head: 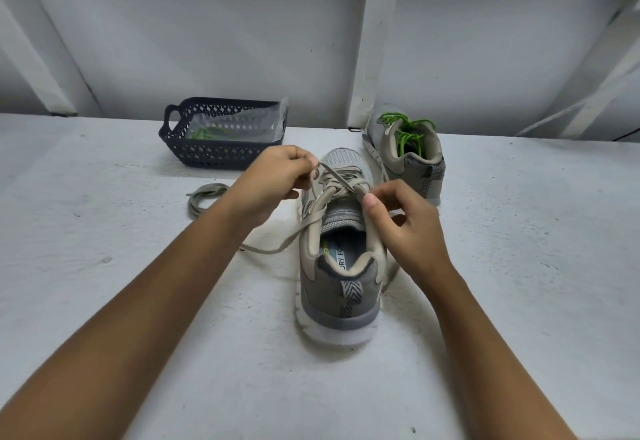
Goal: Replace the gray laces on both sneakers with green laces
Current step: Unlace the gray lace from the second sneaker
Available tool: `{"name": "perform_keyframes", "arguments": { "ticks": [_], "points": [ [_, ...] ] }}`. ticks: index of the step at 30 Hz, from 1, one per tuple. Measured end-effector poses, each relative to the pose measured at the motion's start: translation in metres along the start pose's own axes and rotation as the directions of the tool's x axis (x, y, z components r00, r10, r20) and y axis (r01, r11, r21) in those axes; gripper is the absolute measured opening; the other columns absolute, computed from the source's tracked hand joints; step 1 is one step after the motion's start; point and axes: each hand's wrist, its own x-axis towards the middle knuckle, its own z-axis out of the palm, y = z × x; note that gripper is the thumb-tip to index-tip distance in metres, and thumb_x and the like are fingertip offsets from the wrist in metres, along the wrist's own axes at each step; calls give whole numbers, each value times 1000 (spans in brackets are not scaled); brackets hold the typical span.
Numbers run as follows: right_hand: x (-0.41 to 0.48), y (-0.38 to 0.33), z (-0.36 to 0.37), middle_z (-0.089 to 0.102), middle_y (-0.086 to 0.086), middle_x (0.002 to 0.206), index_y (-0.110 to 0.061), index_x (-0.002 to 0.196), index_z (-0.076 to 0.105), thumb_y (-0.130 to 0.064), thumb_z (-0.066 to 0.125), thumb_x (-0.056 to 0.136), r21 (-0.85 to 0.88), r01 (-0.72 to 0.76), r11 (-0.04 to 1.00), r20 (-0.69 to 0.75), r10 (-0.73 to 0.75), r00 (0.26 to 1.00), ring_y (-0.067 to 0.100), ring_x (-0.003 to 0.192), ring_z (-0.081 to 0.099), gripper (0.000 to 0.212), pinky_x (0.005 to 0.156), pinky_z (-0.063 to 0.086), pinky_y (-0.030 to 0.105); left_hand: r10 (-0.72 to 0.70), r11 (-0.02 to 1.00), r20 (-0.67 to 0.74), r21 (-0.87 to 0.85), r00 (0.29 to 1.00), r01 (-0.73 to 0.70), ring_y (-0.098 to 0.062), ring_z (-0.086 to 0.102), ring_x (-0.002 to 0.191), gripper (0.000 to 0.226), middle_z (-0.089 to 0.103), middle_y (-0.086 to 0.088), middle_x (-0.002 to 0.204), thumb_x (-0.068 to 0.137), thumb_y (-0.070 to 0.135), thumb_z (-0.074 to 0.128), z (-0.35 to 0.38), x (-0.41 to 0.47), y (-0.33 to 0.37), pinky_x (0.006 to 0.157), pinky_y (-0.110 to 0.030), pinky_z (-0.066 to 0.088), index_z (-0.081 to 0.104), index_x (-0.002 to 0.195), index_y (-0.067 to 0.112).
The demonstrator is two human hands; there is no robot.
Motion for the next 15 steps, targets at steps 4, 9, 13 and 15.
{"name": "perform_keyframes", "arguments": {
  "ticks": [4, 9, 13, 15],
  "points": [
    [0, 2, 0, 63, -3, 78, -12, 85, 62, -32, 56, 85, 16, -4, 1000, -5, 4, 1000, 3, 72, 56, 20, 62, 44, 13, -49, 998, 7, -47, 999, 49, -2, 56, 55, 19, 61, 7, 64, 96, 21, 50, 1, -4, 0, 55, -19, 42, 57, 80, 17],
    [1, 3, 1, 62, -6, 77, -17, 83, 60, -33, 56, 85, 23, -1, 1000, -12, 2, 1000, 2, 71, 55, 16, 62, 44, 14, -49, 982, 95, 188, 994, 30, -7, 57, 72, 23, 65, 6, 75, 87, 37, 60, -14, -21, -9, 69, -25, 44, 67, 84, 15],
    [1, 4, 1, 62, -4, 77, -17, 83, 60, -34, 56, 86, 13, 4, 1000, -18, -4, 1000, 4, 72, 56, 18, 63, 46, 17, 103, 988, 50, 107, 993, -108, 4, 53, 59, 6, 63, 12, 59, 82, 14, 68, -6, -26, -11, 59, -8, 40, 69, 77, 11],
    [1, 4, 2, 63, -3, 77, -17, 83, 60, -34, 55, 85, 18, 4, 1000, -16, -3, 1000, 4, 72, 56, 18, 62, 46, 18, 94, 990, -1, 109, 996, -93, 5, 55, 56, 11, 63, 13, 54, 84, 14, 66, -7, -23, -7, 60, -10, 41, 68, 73, 14]
  ]
}}
